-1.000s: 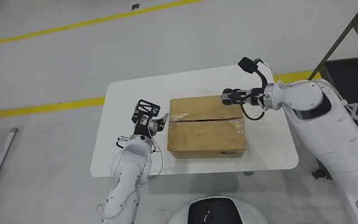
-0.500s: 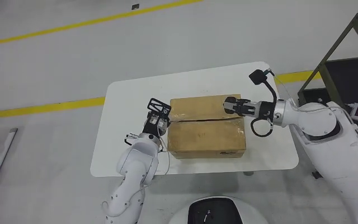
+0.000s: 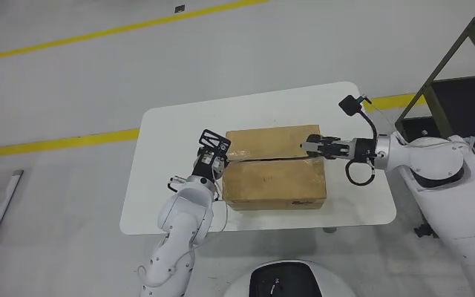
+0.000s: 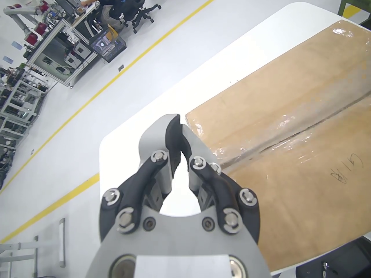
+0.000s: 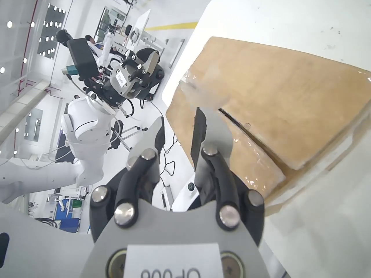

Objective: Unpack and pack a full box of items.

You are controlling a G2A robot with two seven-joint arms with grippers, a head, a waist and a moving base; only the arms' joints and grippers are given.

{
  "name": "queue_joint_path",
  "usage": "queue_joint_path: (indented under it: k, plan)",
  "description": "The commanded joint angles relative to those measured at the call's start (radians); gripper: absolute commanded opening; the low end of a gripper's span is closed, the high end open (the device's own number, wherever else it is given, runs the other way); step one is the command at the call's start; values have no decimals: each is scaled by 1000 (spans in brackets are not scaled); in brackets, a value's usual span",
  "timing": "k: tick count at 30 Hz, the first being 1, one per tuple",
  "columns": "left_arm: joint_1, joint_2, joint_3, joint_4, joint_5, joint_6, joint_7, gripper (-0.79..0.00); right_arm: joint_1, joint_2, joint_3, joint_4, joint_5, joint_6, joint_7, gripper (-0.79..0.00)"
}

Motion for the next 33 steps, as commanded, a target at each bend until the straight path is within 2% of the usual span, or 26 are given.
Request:
queue_joint_path:
  k: [1, 9, 14, 20, 25, 33]
  plan:
    - [0, 0, -1, 0, 0, 2, -4, 0, 1, 6, 24, 0, 8, 15, 24, 0]
    - [2, -2, -2, -1, 1, 7, -3, 0, 27, 27, 107, 27, 37, 242, 61, 0]
    - [6, -3, -7, -5, 5, 7, -6, 0, 118, 23, 59, 106, 100, 354, 90, 0]
    - [17, -2, -22, -12, 10, 11, -9, 0, 293, 5, -112, 218, 65, 392, 151, 0]
    - [23, -2, -34, -18, 9, 19, -13, 0, 389, -21, -243, 345, 60, 399, 152, 0]
    - [29, 0, -54, -20, 16, 19, -16, 0, 393, -22, -249, 353, 62, 397, 149, 0]
